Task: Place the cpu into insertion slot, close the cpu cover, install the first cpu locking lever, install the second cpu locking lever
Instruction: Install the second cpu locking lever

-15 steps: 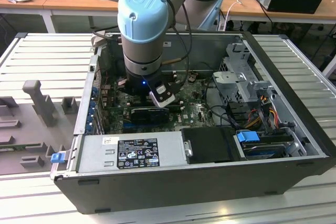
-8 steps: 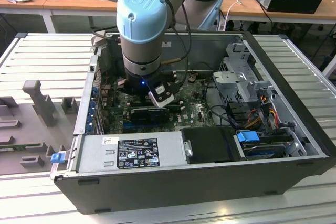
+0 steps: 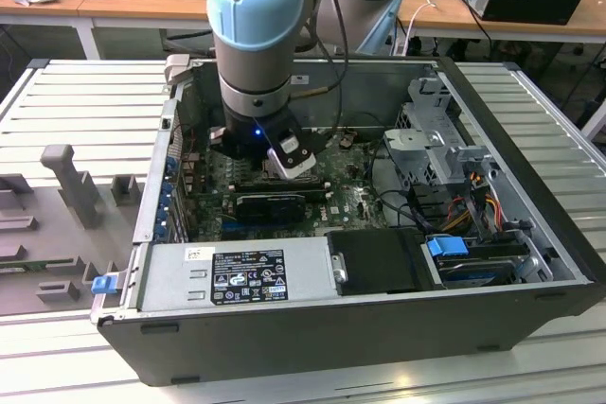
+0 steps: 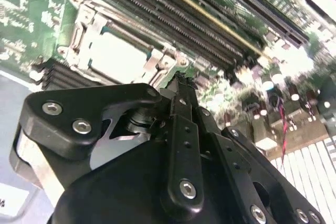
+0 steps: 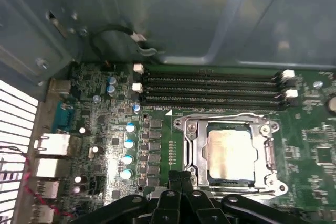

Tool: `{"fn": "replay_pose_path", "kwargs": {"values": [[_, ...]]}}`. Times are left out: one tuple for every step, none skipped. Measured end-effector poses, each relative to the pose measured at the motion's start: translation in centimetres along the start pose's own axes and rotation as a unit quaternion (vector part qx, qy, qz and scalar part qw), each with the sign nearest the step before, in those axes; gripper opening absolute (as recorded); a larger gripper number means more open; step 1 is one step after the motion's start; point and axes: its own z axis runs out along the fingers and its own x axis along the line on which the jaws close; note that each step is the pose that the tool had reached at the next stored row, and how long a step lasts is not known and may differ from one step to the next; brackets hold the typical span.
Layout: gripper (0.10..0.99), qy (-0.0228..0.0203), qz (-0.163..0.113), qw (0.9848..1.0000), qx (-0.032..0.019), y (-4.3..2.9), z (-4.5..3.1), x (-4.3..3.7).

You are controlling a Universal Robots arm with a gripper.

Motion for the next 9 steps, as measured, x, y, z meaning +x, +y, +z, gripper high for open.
{"fn": "replay_pose_path", "kwargs": {"values": [[0.106,0.0000,0.000,1.0000,0.0000,0.16,-0.49,-0.01],[0.106,0.0000,0.000,1.0000,0.0001,0.27,-0.81,-0.01],[0.106,0.0000,0.000,1.0000,0.0001,0.34,-1.03,-0.01],[0.106,0.0000,0.000,1.0000,0.0001,0.45,-1.37,-0.01],[0.106,0.0000,0.000,1.0000,0.0000,0.52,-1.57,-0.02],[0.106,0.0000,0.000,1.0000,0.0000,0.58,-1.76,-0.02],[0.106,0.0000,0.000,1.0000,0.0001,0.62,-1.89,-0.02],[0.106,0.0000,0.000,1.0000,0.0000,0.65,-1.96,-0.02],[0.106,-0.0001,0.000,1.0000,-0.0003,0.66,-1.98,-0.02]]}}
